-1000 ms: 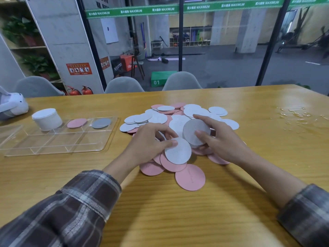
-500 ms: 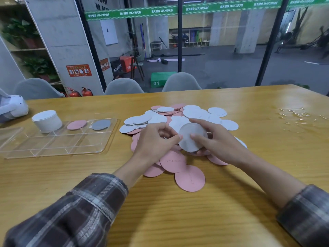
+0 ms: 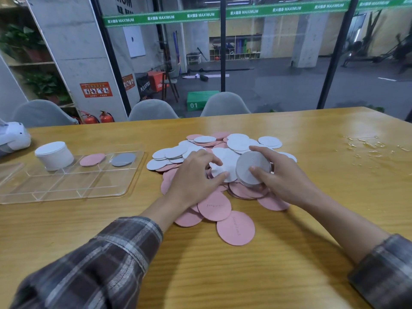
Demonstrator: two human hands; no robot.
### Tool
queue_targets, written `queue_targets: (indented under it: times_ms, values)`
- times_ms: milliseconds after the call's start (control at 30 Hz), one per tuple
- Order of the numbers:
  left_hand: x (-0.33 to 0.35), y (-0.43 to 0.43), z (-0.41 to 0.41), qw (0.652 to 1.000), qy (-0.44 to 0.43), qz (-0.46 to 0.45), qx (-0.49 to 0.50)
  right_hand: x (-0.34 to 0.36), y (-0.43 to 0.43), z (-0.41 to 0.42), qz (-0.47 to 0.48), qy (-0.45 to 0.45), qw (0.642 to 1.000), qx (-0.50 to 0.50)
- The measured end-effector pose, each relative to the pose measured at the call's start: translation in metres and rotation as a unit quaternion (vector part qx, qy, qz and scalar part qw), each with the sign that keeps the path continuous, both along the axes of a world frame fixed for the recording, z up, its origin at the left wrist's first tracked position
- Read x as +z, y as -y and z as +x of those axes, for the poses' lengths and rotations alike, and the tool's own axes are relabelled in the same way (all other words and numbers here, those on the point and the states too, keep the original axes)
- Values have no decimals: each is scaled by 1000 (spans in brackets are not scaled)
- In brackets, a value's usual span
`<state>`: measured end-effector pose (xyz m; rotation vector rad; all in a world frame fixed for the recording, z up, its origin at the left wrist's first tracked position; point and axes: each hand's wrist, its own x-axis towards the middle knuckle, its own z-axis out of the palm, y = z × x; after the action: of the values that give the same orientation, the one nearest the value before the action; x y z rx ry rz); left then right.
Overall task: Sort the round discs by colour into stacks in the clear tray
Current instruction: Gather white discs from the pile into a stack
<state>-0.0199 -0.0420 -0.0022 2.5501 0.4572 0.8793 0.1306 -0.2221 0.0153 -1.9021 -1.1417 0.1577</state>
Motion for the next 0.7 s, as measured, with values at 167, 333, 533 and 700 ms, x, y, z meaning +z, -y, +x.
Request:
queue_targets:
  times_ms: [167,333,533,700]
  values:
    - [0,-4,9,996,-82,35,-27,2,3,5,-4,-11,1000,-21]
    - [3,-2,3,996,-76,36,-34,1,4,6,6,-42,999,-21]
    - [3,5,-5,998,-23,-46,-47,-2,4,8,8,-16,1000,-12]
    - [13,9,-9,980,54,-185,-54,-3,2,10,9,-14,1000,-1]
